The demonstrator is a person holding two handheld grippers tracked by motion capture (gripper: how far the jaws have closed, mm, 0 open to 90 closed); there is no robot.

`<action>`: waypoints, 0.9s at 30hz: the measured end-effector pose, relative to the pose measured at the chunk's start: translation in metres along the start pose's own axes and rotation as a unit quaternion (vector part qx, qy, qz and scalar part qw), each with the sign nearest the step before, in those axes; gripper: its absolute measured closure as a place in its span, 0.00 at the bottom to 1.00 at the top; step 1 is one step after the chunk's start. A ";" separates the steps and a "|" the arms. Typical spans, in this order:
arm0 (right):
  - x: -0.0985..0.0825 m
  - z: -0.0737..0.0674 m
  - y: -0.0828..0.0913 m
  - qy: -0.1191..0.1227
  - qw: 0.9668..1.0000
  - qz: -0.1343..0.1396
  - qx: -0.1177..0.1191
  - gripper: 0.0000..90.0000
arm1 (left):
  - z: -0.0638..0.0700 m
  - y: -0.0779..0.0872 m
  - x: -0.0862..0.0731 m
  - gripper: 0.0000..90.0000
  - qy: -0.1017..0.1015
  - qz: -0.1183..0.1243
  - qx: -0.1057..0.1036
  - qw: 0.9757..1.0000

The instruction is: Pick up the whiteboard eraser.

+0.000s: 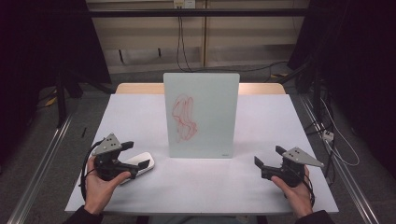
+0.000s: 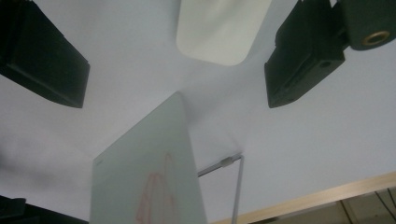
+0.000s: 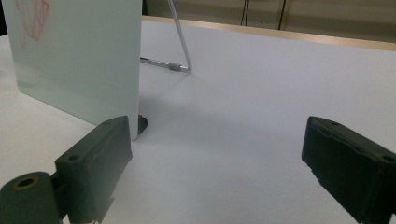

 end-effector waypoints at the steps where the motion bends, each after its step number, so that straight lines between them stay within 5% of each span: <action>1: 0.000 0.000 0.000 0.000 1.000 0.000 0.000 0.09 | -0.001 -0.001 -0.001 0.07 0.000 -0.005 0.000 1.000; 11: 0.000 -0.001 -0.001 0.006 1.000 0.000 0.004 0.09 | -0.010 -0.009 -0.004 0.07 -0.014 -0.045 0.022 0.999; 18: 0.000 -0.001 -0.001 0.005 1.000 0.000 0.005 0.09 | -0.014 -0.010 -0.005 0.06 -0.019 -0.066 0.019 0.997; 27: 0.000 -0.001 -0.002 0.007 1.000 -0.002 0.004 0.09 | -0.019 -0.012 -0.012 0.08 -0.021 -0.112 0.019 0.993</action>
Point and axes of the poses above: each handheld gripper's, and its own axes: y roughly backward along the jaws, x roughly out of its top, z roughly to its right, the point moved 7 cm from there along -y, roughly forward along the jaws, and after that the axes turned 10 degrees about y, right-handed, at the moved point
